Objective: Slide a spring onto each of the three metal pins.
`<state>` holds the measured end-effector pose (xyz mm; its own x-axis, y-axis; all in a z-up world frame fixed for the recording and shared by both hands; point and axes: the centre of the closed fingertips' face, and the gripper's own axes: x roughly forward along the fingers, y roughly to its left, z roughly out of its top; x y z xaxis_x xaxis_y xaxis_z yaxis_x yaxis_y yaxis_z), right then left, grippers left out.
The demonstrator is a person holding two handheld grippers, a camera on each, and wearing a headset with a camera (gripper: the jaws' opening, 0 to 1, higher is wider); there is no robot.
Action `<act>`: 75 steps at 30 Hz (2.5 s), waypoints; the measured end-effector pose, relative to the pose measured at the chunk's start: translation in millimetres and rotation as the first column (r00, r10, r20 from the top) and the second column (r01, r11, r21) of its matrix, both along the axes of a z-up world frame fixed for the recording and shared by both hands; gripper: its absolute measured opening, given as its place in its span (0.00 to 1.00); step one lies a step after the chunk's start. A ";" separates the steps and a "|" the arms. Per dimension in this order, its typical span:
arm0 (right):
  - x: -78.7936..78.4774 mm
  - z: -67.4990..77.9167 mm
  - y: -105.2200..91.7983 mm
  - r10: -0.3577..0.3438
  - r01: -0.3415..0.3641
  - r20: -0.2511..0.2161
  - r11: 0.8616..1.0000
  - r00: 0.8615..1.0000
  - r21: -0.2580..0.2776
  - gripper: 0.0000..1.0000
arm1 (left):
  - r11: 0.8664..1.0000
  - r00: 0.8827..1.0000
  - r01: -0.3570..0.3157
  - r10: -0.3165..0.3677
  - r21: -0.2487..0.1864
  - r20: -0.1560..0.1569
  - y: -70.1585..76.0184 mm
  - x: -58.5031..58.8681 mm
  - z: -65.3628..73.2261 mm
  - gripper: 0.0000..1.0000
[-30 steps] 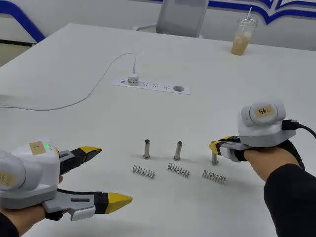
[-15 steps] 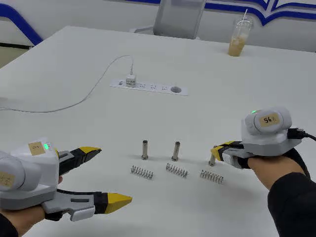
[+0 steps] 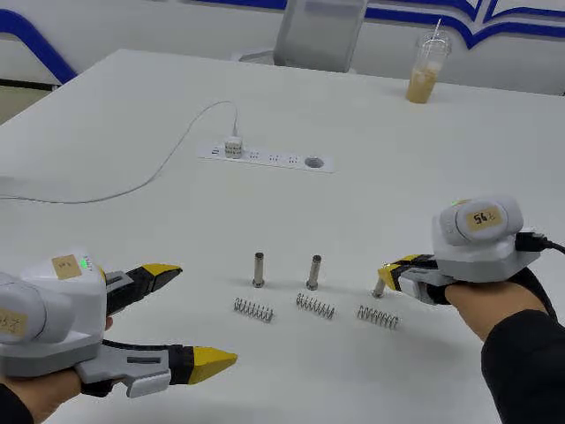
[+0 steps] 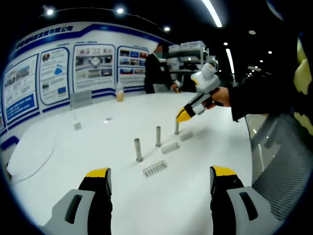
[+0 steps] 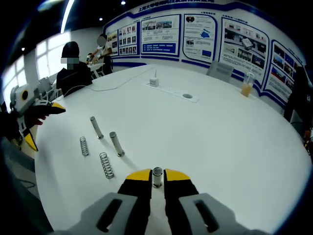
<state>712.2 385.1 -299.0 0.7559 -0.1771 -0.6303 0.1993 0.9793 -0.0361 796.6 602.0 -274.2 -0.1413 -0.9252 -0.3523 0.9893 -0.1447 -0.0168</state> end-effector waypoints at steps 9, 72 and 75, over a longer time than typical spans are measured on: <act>-5.4 5.8 2.4 0.014 -0.014 0.011 1.000 1.000 -0.016 0.15 | 1.000 1.000 0.003 -0.003 -0.001 0.000 -0.7 -0.6 0.7 0.84; -3.1 -49.4 55.2 0.497 -0.527 -0.351 0.850 0.793 0.014 0.12 | 1.000 1.000 0.009 -0.009 0.019 -0.006 0.5 -4.3 -5.3 0.84; -3.9 -51.9 55.4 0.502 -0.530 -0.354 0.848 0.789 0.020 0.12 | 1.000 1.000 0.008 -0.008 0.018 -0.006 0.9 -4.0 -5.1 0.84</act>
